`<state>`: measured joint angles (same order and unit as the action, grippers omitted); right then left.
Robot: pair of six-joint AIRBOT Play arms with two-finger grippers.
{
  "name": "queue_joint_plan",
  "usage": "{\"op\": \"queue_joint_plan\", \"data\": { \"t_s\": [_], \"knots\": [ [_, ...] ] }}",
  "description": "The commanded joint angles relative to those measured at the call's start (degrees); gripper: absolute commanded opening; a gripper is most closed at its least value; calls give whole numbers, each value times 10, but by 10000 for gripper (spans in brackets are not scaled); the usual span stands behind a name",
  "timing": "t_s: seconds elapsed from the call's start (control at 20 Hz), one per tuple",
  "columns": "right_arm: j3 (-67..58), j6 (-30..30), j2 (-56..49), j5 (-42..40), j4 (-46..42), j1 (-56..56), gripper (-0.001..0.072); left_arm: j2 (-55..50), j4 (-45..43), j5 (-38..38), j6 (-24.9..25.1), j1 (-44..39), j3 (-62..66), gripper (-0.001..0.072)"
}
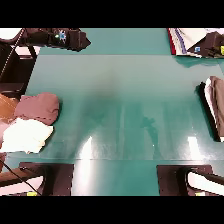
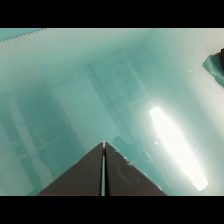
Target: Fold the shirts.
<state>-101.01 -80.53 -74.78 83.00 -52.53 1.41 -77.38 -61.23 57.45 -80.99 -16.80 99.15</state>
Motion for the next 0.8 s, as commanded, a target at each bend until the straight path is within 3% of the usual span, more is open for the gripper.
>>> {"op": "queue_joint_plan", "data": {
  "t_s": [0.0,0.75],
  "knots": [
    [-1,0,0,0,0,2,17,0,0,0,0,0,0,25],
    [-1,0,0,30,0,2,17,1,-8,-22,9,7,1,26]
  ]
}}
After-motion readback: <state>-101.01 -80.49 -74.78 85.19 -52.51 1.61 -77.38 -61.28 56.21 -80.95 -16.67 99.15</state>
